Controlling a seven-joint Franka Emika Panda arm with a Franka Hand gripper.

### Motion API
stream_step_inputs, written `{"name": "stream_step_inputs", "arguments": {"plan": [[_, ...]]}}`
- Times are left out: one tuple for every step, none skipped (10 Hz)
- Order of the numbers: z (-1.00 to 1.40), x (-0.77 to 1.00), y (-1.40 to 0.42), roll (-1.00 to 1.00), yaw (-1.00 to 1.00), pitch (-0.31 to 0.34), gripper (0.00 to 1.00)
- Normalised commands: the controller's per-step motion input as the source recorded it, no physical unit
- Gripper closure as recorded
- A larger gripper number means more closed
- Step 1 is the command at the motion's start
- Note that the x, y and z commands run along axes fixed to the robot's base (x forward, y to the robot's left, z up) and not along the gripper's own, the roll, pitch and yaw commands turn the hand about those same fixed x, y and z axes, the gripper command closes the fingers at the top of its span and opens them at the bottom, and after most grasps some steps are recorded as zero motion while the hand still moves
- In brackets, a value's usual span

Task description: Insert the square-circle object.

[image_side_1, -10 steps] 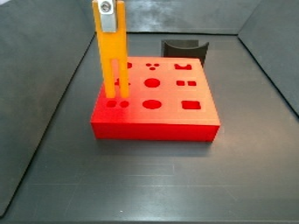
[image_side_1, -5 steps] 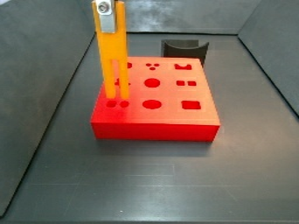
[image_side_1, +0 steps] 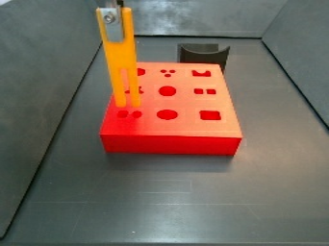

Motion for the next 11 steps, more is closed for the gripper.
{"name": "stream_step_inputs", "arguments": {"plan": [[0.0, -0.19, -0.05, -0.23, 0.17, -0.207, 1.0], [0.08, -0.21, 0.0, -0.32, 0.17, -0.249, 1.0], [0.03, -0.23, 0.0, -0.35, 0.16, -0.256, 1.0], [0.0, -0.17, 0.0, -0.25, 0.17, -0.207, 1.0], [-0.05, -0.07, 0.01, -0.18, 0.21, -0.141, 1.0], [-0.01, 0.09, 0.0, 0.0, 0.1, -0.049, 1.0], [0.0, 0.35, 0.0, 0.08, 0.0, 0.0, 1.0], [0.0, 0.54, 0.0, 0.16, 0.0, 0.0, 1.0], [-0.03, 0.43, 0.0, 0.18, -0.01, 0.003, 1.0], [-0.12, 0.19, 0.0, 0.05, 0.0, 0.0, 1.0], [-0.17, 0.0, 0.0, 0.0, 0.0, 0.0, 1.0]]}}
